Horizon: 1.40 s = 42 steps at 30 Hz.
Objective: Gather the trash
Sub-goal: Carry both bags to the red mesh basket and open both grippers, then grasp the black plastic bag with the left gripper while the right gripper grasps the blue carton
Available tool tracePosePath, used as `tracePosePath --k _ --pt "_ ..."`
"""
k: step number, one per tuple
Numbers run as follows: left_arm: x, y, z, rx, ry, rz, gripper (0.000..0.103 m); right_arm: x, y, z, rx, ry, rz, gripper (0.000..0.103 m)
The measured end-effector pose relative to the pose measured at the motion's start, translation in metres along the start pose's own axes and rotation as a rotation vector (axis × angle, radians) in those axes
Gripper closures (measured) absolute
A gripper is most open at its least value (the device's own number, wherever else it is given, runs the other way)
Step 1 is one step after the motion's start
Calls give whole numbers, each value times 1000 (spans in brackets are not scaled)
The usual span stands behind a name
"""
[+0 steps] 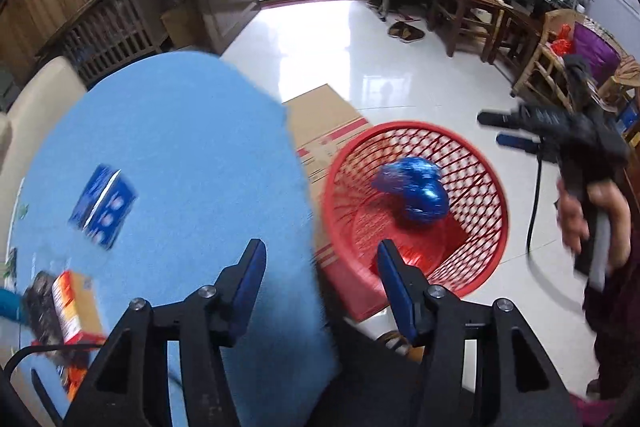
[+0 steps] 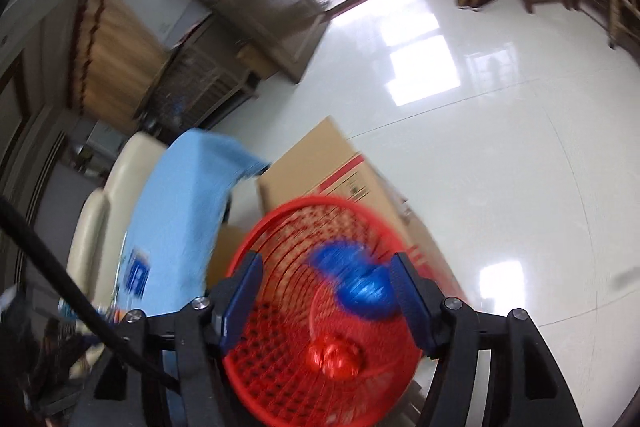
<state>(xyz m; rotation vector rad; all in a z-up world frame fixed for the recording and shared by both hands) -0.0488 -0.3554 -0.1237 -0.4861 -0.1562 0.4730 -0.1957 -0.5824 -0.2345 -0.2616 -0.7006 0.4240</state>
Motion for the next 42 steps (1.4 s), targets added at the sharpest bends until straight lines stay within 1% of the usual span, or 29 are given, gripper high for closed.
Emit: tracePosePath --k 3,7,8,10,12,15,17,20,24,26,28,30,32,34,37,40,42 --pt "29 19 15 -6 -38 51 44 -14 -17 -23 10 33 -62 34" --pt "76 48 46 -36 -97 156 44 -23 -34 -58 38 98 -78 34" --pt "93 58 58 -47 -128 188 43 -24 -35 -68 56 102 -87 34" --pt "116 74 73 -62 -180 232 42 -19 -33 -83 97 81 -99 34" --pt "143 93 90 -80 -224 295 42 -8 -23 -89 128 63 -80 34" --pt "183 123 114 -100 -272 400 40 8 -7 -89 136 97 -15 33" --pt "208 145 123 -103 -308 464 39 17 8 -88 155 97 22 33" --pt "233 168 128 -98 -338 542 39 26 35 -86 195 99 57 33" --pt "253 186 128 -108 -344 616 39 33 62 -76 211 116 87 33" --pt "259 188 127 -120 -334 636 39 33 62 -69 209 137 93 33" --pt "264 181 126 -129 -323 642 39 38 48 -56 148 205 114 33" --pt "267 171 123 -143 -311 641 35 49 29 -39 77 225 126 33" --pt "269 158 116 -156 -300 629 32 70 14 -25 35 194 148 32" --pt "269 148 109 -151 -285 618 32 102 7 -17 29 136 188 33" --pt "271 134 91 -142 -245 617 32 150 12 -21 82 48 240 33" --pt "274 122 76 -138 -204 629 31 209 35 -42 192 -49 303 33" --pt "276 112 70 -140 -199 627 31 246 54 -60 262 -93 332 33"
Point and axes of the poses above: each gripper's, at about its wrist camera, not at the fingertips, and z roughly against the way its jaws point, x to its left, y to its underside, the point moved 7 cm from there along -z, roughly the way its jaws point, and after that the axes turned 2 degrees about y, right-handed, at the moved point
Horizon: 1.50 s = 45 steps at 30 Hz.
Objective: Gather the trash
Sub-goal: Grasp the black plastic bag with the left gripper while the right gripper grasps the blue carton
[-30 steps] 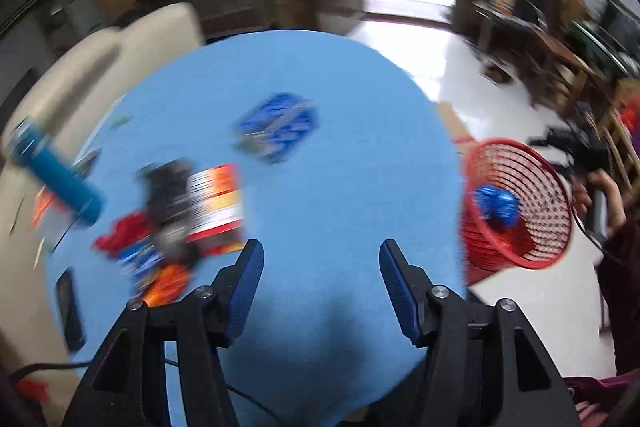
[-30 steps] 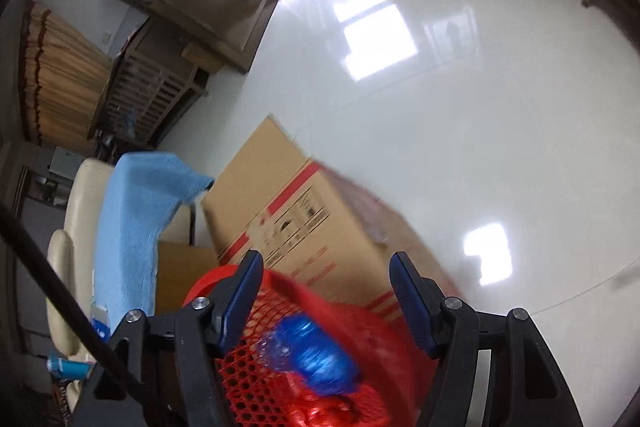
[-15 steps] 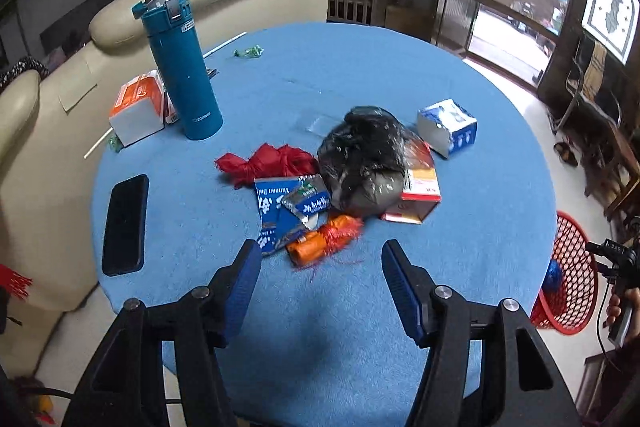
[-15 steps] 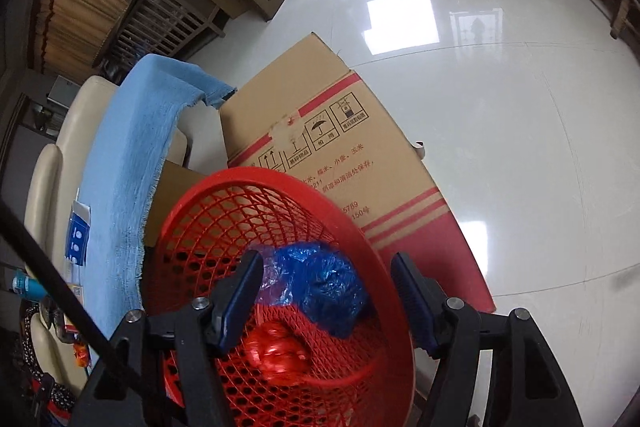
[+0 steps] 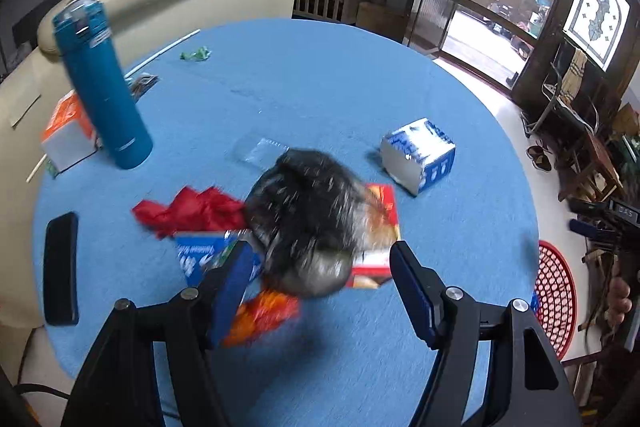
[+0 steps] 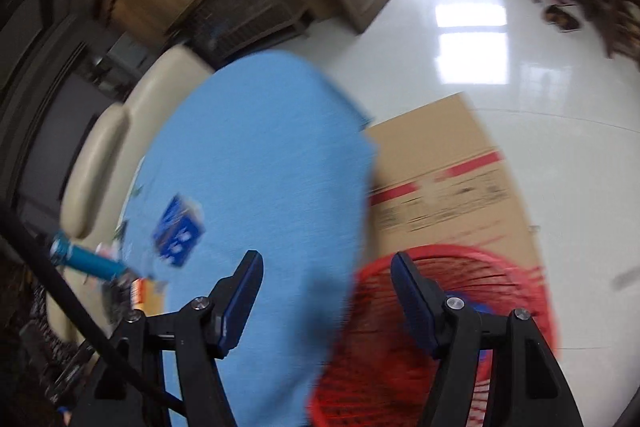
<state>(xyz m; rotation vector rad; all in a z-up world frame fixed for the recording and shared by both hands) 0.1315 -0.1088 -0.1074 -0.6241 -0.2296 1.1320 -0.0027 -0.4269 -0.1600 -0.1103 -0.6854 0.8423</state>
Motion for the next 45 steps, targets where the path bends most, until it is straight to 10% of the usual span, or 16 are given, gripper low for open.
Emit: tracePosePath --k 12,15,23,34,38,45 --pt "29 -16 -36 40 73 102 32 141 3 -119 243 -113 -104 27" --pt "40 -12 -40 48 118 123 47 149 3 -142 268 -83 -185 27" --pt "40 2 -36 41 206 86 69 185 -18 -162 209 59 -194 22" --pt "58 17 -14 -10 254 113 82 239 -8 -212 184 399 158 18" --pt "66 17 -6 -30 258 128 92 245 -5 -210 130 401 252 40" --pt "84 18 0 -48 251 177 95 225 3 -183 97 283 260 40"
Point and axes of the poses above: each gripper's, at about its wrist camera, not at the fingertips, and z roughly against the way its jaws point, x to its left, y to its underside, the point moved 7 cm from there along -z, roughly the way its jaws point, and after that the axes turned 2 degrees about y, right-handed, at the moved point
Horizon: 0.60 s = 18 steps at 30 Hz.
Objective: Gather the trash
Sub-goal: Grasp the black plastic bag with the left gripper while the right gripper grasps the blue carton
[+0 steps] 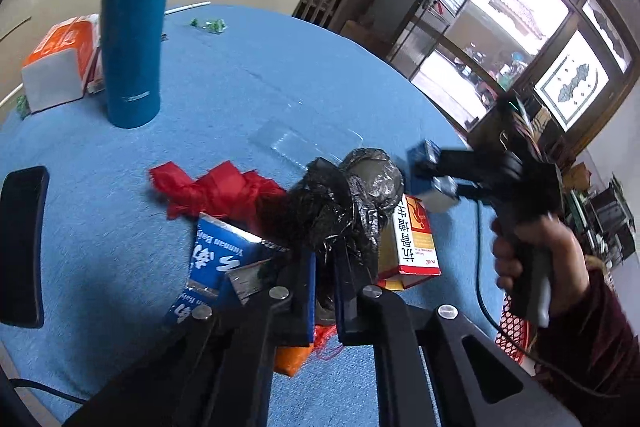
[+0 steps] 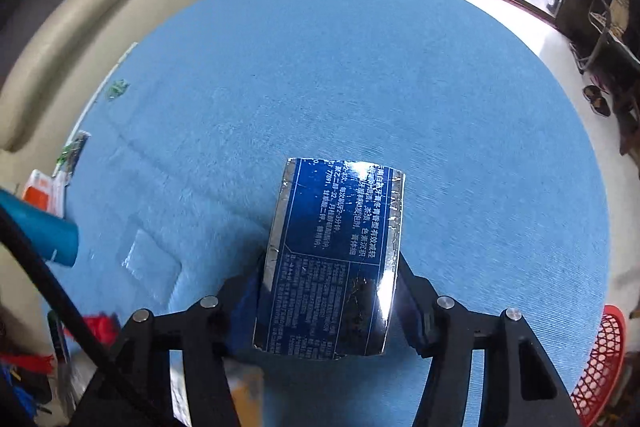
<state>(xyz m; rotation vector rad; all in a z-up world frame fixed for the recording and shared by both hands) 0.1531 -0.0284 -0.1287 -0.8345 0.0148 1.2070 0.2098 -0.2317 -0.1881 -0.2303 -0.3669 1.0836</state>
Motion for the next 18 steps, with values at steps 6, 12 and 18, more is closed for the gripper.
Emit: tracePosePath --k 6,12,18 --pt "0 1 10 -22 -34 2 96 -33 26 21 -7 -139 -43 40" --pt "-15 0 3 -11 -69 -29 70 -69 58 41 -21 -213 -76 40" --pt "-35 1 -22 -3 -186 -172 25 -96 79 49 -20 -269 -133 40"
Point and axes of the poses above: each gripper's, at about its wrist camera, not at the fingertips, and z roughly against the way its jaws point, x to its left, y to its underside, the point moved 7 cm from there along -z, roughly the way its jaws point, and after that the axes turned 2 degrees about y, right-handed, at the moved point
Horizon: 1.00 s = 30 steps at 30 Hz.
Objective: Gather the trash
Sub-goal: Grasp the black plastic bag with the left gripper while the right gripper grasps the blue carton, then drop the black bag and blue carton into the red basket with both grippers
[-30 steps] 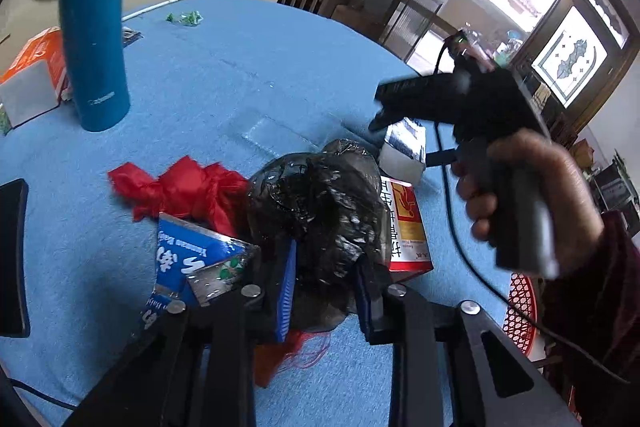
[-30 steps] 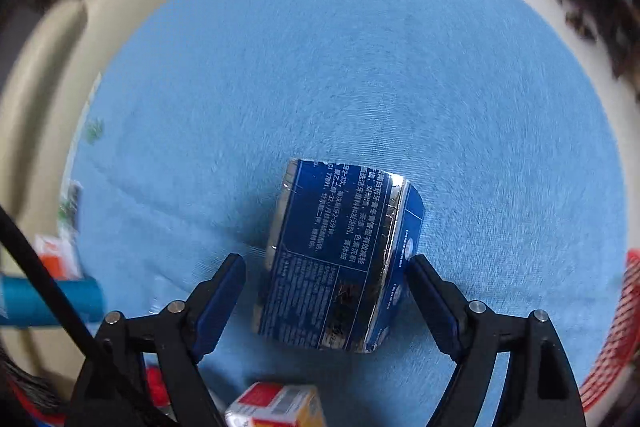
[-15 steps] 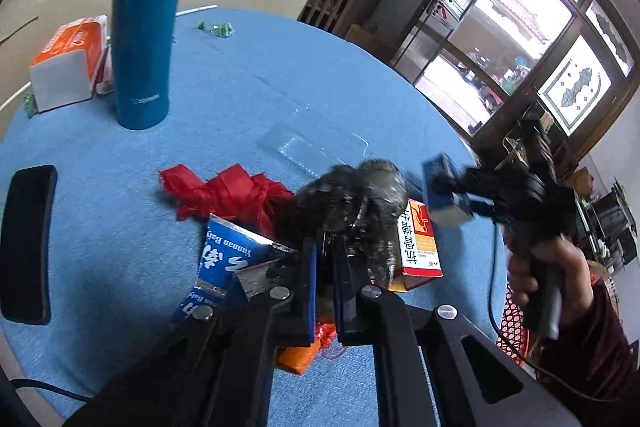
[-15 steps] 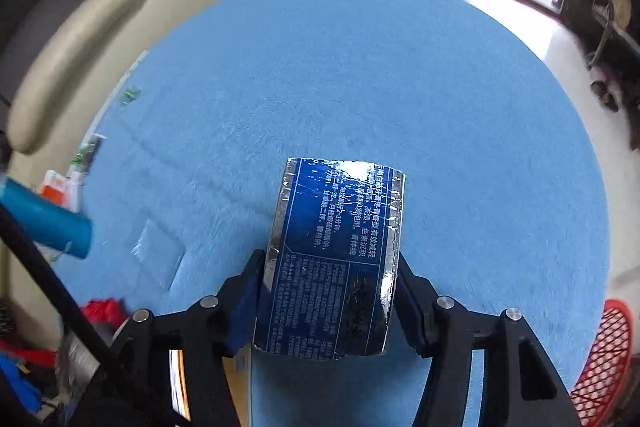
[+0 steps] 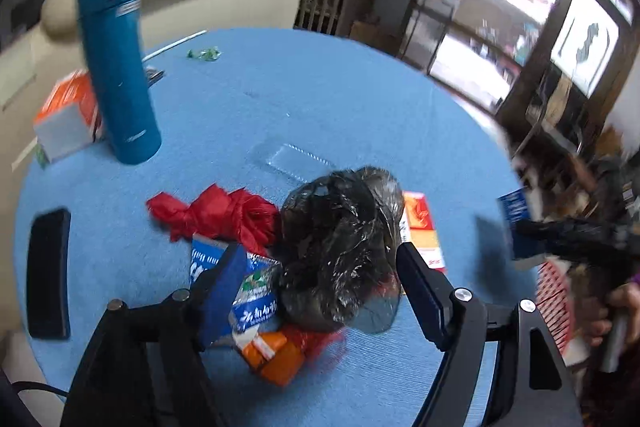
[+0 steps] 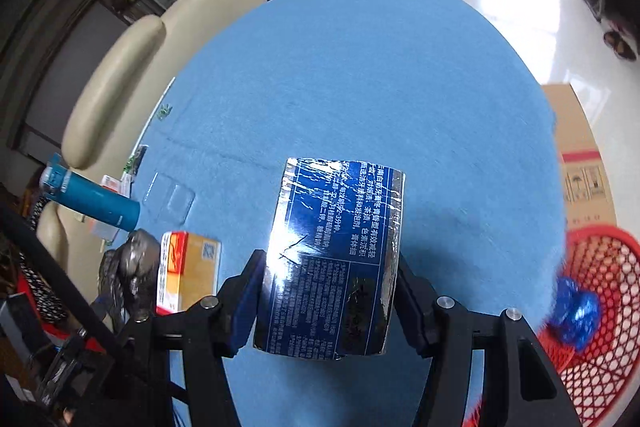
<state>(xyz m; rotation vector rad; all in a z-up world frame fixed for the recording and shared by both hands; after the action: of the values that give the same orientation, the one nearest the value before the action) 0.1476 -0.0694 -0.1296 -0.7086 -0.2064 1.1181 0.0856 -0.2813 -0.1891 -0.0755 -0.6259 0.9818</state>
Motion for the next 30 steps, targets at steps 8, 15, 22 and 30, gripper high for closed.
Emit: tracePosePath --k 8,15,22,30 --pt "-5 2 -27 31 -61 -83 61 -39 22 21 -37 -1 -18 40" --pt "-16 2 5 -43 -101 -118 65 -65 33 49 -111 -24 -15 40" --pt "-69 -14 61 -175 -7 -213 65 -80 41 94 -214 -42 19 40" --pt "-129 -15 85 -145 245 -229 65 -94 48 143 -311 -79 33 40"
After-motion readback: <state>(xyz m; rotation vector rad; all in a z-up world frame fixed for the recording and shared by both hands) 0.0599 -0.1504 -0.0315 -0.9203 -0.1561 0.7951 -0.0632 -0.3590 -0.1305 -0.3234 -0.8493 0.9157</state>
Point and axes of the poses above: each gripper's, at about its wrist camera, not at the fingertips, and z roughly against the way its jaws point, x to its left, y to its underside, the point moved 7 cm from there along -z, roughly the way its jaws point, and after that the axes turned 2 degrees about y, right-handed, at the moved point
